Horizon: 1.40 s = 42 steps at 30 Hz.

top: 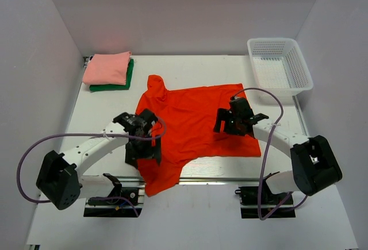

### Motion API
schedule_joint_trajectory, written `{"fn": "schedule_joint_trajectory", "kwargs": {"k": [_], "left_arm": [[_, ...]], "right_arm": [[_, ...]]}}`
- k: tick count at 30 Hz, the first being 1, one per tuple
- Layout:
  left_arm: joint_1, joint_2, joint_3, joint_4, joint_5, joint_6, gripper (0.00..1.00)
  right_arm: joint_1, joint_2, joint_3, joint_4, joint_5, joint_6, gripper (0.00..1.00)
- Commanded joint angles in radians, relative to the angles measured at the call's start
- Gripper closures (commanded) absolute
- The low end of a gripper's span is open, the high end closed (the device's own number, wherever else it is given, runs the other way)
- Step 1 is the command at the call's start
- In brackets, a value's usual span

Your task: Fold and stack the t-shirts

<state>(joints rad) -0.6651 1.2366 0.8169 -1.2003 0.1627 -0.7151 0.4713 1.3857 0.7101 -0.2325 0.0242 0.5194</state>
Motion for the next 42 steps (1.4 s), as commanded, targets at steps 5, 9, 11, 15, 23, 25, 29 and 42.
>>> {"fn": "schedule_joint_trajectory", "kwargs": {"k": [5,9,11,15,23,25,29,42], "left_arm": [[0.01,0.089,0.295,0.149,-0.308,0.055,0.0],[0.019,0.185,0.341,0.396,-0.388,0.104,0.0],[0.042,0.265,0.404,0.427,-0.435,0.117,0.0],[0.067,0.513,0.562,0.392,-0.485,0.115,0.0],[0.192,0.759,0.72,0.487,-0.485,0.171,0.01],[0.234,0.803,0.731,0.521,-0.454,0.195,0.01],[0.28,0.889,0.763,0.642,-0.359,0.267,0.03],[0.389,1.277,1.295,0.631,-0.175,0.422,0.01]], "right_arm": [[-0.005,-0.037,0.114,-0.024,0.094,-0.055,0.1],[-0.014,0.012,0.192,-0.024,0.146,-0.048,0.1],[-0.016,0.064,0.222,-0.036,0.169,-0.051,0.1],[-0.039,0.162,0.308,-0.013,0.18,-0.078,0.1],[-0.097,0.43,0.465,-0.027,0.172,-0.13,0.1],[-0.109,0.456,0.495,-0.028,0.172,-0.134,0.1],[-0.138,0.532,0.538,-0.036,0.164,-0.134,0.1],[-0.221,0.791,0.891,-0.087,0.158,-0.238,0.1]]}}
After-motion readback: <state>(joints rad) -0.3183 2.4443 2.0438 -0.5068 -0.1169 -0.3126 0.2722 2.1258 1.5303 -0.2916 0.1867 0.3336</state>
